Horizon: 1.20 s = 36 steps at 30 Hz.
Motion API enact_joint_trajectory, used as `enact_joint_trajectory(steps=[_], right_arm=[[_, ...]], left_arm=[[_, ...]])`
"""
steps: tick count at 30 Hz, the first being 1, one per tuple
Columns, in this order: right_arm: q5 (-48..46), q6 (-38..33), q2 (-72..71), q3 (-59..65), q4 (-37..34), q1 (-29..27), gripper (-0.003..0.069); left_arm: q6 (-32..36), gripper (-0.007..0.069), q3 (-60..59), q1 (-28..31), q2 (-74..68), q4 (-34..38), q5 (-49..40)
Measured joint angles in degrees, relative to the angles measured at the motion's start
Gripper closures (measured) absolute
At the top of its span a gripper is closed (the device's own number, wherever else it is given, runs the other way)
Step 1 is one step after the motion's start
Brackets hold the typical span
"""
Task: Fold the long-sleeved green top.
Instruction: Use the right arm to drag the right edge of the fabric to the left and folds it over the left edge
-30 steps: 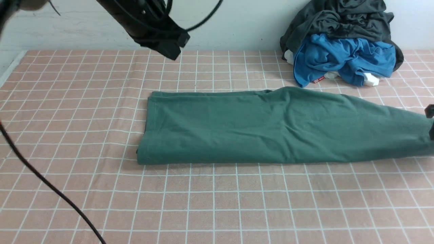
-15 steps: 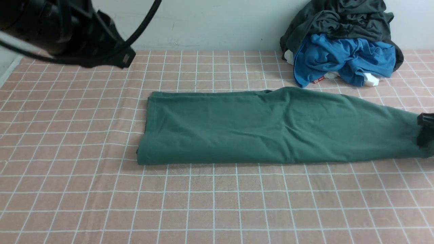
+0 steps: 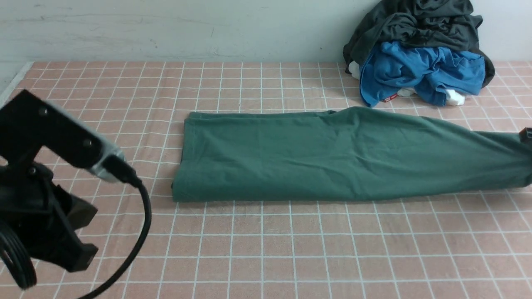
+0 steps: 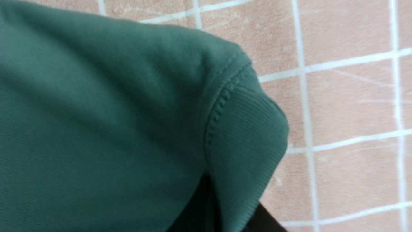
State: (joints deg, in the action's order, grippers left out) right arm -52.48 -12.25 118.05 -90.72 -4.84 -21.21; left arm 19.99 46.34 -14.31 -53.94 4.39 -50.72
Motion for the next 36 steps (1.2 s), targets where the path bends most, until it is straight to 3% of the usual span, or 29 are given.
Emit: enact_joint_trajectory(steps=[1, 4, 7, 11, 15, 22, 27, 36], right_arm=[[0.0, 0.2, -0.2, -0.1, 0.0, 0.0, 0.0648], [-1.4, 5.0, -4.2, -1.8, 8.7, 0.0, 0.0648], [-2.1, 8.6, -8.1, -3.7, 10.2, 0.1, 0.0648], [-3.4, 9.3, -13.0, -5.2, 6.5, 1.9, 0.0649], [-5.3, 8.1, -16.8, -5.5, 2.0, 7.8, 0.0649], [-6.2, 7.1, -16.2, -5.6, -1.1, 29.4, 0.0649], [2.4, 6.9, -10.0, -5.6, -4.8, 42.1, 0.0649], [16.9, 6.1, -0.8, -5.6, -8.2, 55.8, 0.0648]], left_arm=[[0.0, 0.0627, -0.2, 0.0, 0.0, -0.2, 0.0], [-3.4, 0.0627, -4.6, 0.0, 0.1, -2.4, 1.8], [-5.1, 0.0627, -6.8, 0.0, 0.1, -2.9, 5.7], [-6.5, 0.0627, -8.2, 0.0, 0.1, -2.9, 10.9], [-9.0, 0.0627, -8.2, 0.0, 0.1, -2.9, 12.3], [-10.7, 0.0627, -8.2, 0.0, 0.1, -2.5, 13.0], [-10.8, 0.0627, -8.2, 0.0, 0.1, -1.9, 13.2], [-10.8, 0.0627, -8.2, 0.0, 0.1, -1.8, 13.2]])
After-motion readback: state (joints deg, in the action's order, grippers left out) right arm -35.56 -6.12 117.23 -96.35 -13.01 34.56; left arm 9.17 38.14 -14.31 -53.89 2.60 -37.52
